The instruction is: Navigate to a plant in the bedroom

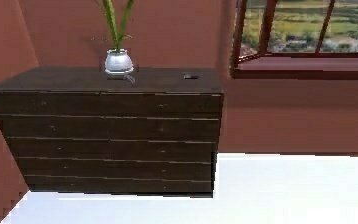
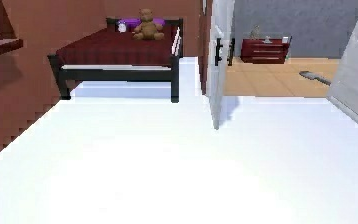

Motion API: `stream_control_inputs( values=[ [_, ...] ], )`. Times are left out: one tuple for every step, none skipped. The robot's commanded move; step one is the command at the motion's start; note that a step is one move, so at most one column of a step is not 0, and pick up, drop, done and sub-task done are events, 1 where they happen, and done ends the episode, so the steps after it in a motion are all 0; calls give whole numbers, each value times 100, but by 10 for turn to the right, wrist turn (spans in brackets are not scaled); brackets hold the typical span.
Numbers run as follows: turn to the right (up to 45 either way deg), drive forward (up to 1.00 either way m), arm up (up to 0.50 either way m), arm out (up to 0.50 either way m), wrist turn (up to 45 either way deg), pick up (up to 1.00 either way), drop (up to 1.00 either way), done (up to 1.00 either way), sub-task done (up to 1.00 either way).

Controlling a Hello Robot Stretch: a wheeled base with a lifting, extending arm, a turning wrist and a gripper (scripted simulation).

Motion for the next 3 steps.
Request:
stream_control_inputs(
  values=[
    [-120,0,0,0,0,0,0,0,0],
    [0,75,0,0,0,0,0,0,0],
    [0,0,0,0,0,0,0,100,0]
  ],
)
